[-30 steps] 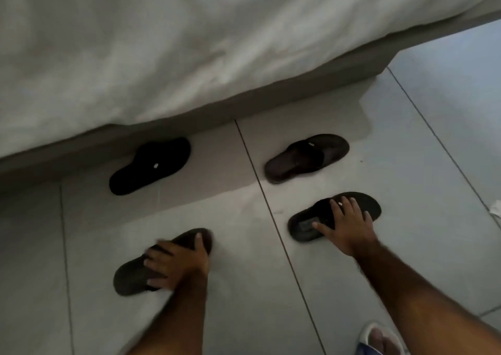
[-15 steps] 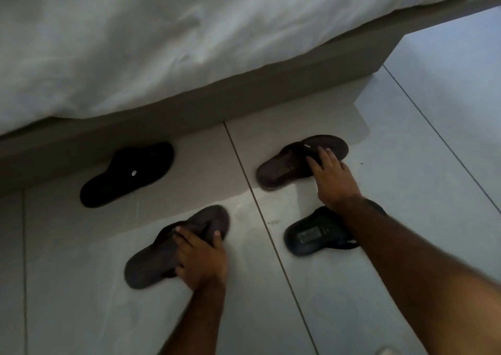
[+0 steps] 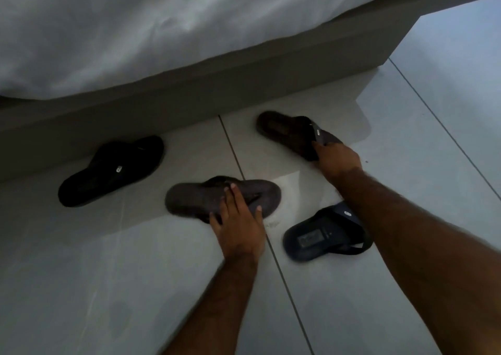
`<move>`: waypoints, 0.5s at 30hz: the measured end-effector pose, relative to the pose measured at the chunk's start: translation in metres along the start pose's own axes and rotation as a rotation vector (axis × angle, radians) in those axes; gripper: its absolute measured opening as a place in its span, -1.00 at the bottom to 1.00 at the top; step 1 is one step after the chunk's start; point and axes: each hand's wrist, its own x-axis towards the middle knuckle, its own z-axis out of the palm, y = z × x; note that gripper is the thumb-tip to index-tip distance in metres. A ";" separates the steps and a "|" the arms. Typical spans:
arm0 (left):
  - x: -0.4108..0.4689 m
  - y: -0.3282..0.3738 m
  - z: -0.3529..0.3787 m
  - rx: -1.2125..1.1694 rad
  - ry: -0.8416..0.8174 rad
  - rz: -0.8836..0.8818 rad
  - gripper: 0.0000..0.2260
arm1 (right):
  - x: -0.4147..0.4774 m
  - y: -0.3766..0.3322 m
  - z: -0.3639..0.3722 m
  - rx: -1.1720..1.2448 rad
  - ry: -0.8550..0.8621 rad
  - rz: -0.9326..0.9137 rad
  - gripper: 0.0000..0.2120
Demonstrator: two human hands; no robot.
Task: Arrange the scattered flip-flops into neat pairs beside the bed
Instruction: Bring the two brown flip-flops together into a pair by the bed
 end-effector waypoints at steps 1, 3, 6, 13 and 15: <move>0.007 0.006 0.001 -0.003 -0.029 0.047 -0.24 | 0.002 -0.001 0.002 0.008 -0.022 -0.002 -0.53; 0.022 0.020 0.004 0.000 -0.083 0.168 -0.20 | 0.003 -0.001 0.006 -0.025 -0.042 -0.043 -0.41; 0.047 0.048 0.006 -0.005 -0.156 0.355 -0.20 | 0.003 0.004 0.005 0.010 -0.024 -0.077 -0.43; 0.092 0.082 -0.012 -0.005 -0.415 0.547 -0.24 | 0.003 0.015 -0.006 0.105 -0.093 -0.079 -0.52; 0.089 0.081 -0.019 -0.029 -0.335 0.549 -0.21 | 0.003 0.017 -0.007 0.097 -0.125 -0.081 -0.50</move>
